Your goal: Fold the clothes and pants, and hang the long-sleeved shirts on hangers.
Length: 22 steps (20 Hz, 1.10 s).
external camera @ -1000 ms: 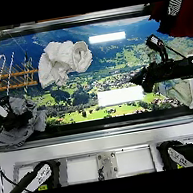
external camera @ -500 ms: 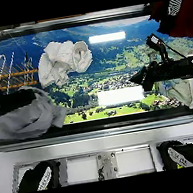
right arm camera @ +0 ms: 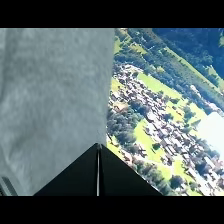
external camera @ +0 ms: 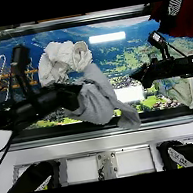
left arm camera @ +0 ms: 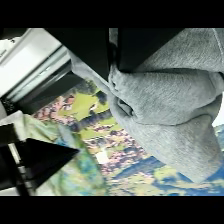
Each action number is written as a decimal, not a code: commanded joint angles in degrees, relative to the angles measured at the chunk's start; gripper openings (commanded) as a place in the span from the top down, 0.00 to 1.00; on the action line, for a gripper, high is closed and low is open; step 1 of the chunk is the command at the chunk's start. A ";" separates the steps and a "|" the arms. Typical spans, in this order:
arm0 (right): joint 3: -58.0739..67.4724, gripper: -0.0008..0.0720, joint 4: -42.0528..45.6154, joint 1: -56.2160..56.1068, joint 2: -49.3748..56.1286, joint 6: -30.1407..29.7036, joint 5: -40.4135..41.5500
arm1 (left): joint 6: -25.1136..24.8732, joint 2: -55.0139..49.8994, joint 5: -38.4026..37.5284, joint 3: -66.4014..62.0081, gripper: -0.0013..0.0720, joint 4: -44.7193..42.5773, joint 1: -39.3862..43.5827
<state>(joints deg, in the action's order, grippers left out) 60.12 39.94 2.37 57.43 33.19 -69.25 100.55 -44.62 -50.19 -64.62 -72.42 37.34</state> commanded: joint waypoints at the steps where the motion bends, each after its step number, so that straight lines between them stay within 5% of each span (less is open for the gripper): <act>1: 0.04 0.96 -5.46 0.00 -0.02 -0.15 -2.29 | 0.79 -9.38 2.40 -5.81 0.96 -0.07 3.85; 7: 0.04 0.96 -3.74 0.92 0.02 -0.61 -3.19 | 0.39 -24.59 0.61 -10.71 0.96 0.44 -5.38; 9: 0.04 0.96 -4.22 1.16 -0.02 -0.50 -3.43 | 0.46 -28.17 -2.58 -10.73 0.16 0.63 -9.38; 10: 0.04 0.96 -4.20 1.18 -0.02 0.04 -4.68 | 0.48 -29.22 -5.01 -10.71 0.06 0.90 -11.43; 16: 0.04 0.96 -3.21 1.09 0.02 1.38 -7.52 | -0.35 -26.32 -14.93 -6.49 0.06 1.60 -18.97; 22: -0.79 0.96 27.43 -0.85 1.27 28.17 1.81 | -0.92 -19.93 -10.67 11.82 0.06 7.04 -18.93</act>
<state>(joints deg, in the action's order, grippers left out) 59.81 51.72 2.57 57.95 48.10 -71.81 100.03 -66.72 -62.74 -60.16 -69.49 18.81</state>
